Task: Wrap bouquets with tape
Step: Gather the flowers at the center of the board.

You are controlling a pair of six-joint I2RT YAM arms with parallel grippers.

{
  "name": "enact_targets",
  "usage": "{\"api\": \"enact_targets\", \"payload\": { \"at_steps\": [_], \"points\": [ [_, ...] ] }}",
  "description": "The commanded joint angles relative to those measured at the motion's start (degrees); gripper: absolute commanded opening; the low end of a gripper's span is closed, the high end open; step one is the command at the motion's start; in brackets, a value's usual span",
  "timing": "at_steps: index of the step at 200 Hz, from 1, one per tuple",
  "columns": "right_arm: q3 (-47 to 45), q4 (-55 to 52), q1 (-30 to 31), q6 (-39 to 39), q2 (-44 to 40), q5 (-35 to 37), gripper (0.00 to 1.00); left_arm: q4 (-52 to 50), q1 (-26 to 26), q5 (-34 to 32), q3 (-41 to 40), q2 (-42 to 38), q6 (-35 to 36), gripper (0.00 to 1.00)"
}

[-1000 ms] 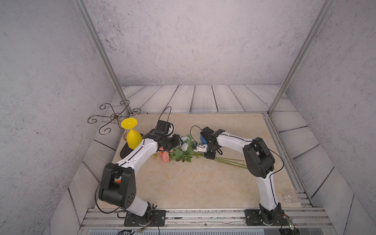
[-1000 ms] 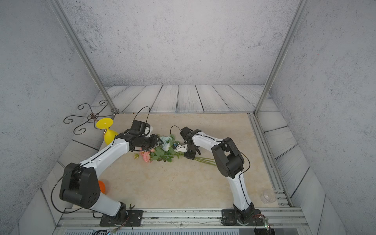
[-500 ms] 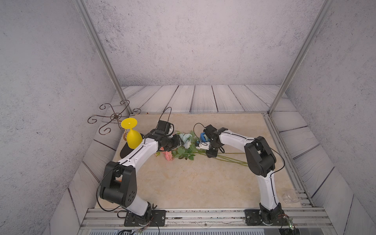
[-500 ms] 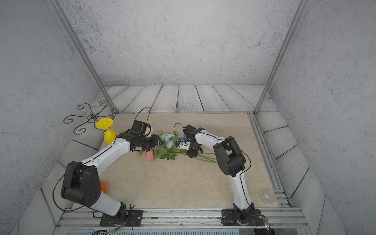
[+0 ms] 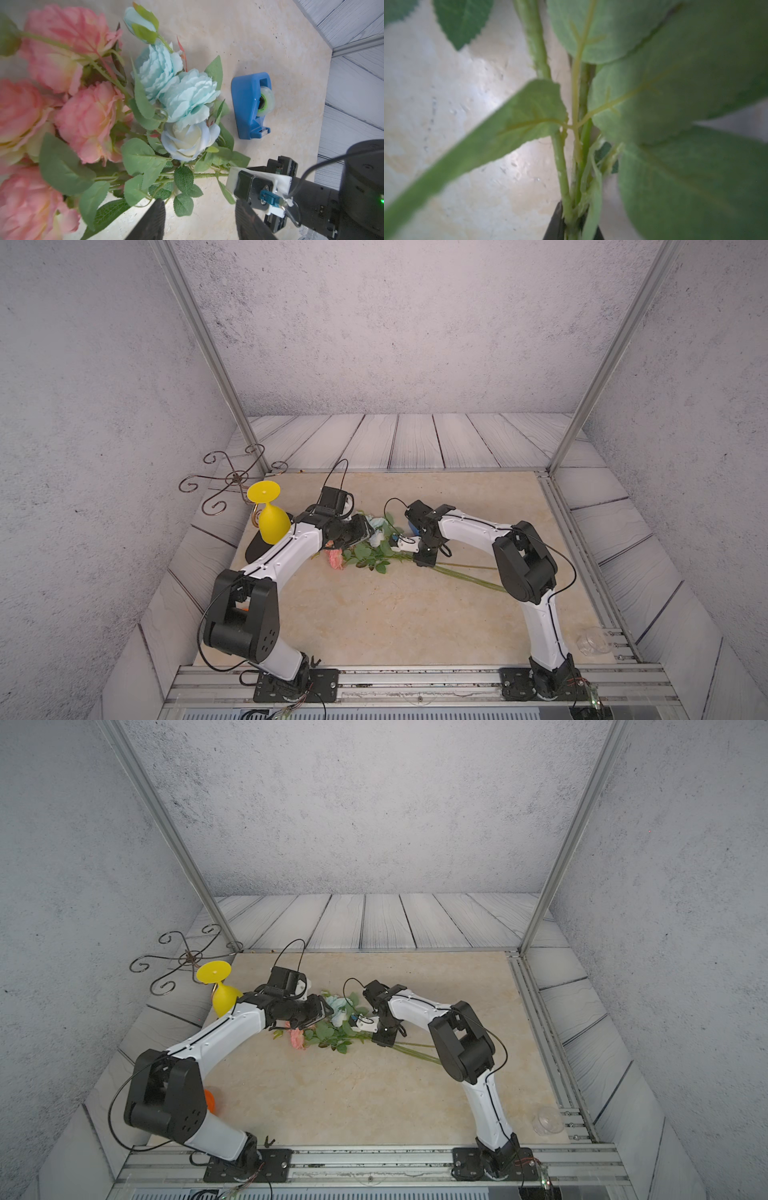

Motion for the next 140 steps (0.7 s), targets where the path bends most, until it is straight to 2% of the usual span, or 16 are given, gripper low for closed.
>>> {"api": "enact_targets", "payload": {
  "at_steps": [1,23,59,79,115,140],
  "points": [
    [4.54,-1.84,0.87,1.68,5.26,-1.39,0.15,0.74,1.65,-0.41,-1.4,-1.65,-0.27,0.57],
    [6.84,-2.65,0.86,2.3,6.72,-1.48,0.19,0.25,1.95,-0.68,-1.13,-1.95,0.13,0.56],
    [6.18,-1.94,0.77,3.1,5.44,-0.03,0.39,0.58,1.9,-0.68,-1.6,-2.34,-0.21,0.56],
    [6.68,-2.02,0.78,4.62,5.07,0.54,0.47,0.59,1.95,-0.68,-1.54,-2.05,-0.29,0.56],
    [7.97,-1.75,0.84,5.8,3.46,0.78,0.51,0.6,1.95,-0.75,-1.16,-2.2,-0.54,0.56],
    [8.66,-0.32,0.78,7.71,0.73,1.34,0.59,0.43,1.95,-1.02,-0.97,-2.51,-0.61,0.56]
  ]
}}
